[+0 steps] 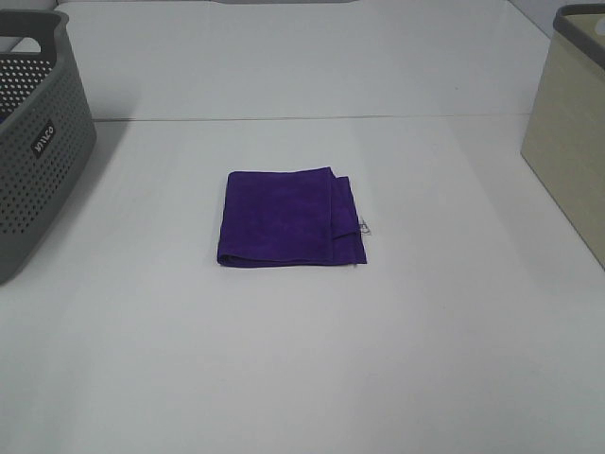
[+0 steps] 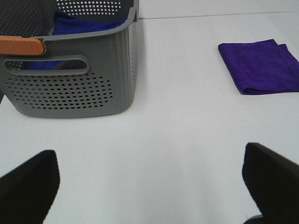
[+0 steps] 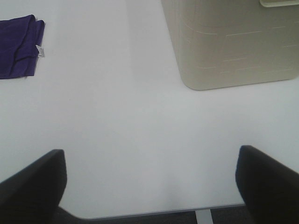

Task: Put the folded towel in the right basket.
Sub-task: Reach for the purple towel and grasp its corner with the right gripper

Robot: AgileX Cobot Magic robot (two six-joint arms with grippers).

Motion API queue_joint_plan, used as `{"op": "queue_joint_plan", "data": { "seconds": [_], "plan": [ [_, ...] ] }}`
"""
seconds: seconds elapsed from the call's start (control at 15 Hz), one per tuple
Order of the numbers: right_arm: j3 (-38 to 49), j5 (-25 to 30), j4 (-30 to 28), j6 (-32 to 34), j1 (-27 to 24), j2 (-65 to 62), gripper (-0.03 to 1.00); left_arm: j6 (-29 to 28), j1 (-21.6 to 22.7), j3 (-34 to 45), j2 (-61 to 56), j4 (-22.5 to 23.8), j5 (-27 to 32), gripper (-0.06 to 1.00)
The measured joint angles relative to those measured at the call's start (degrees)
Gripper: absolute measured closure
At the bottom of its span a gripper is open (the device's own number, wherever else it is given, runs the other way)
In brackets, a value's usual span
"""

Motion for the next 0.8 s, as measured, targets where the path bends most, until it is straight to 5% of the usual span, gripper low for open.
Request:
{"op": "queue_joint_plan", "data": {
  "seconds": [0.8],
  "plan": [
    [0.00, 0.00, 0.00, 0.00, 0.00, 0.00, 0.02, 0.00, 0.00, 0.00, 0.00, 0.00, 0.00, -0.05]
  ]
}}
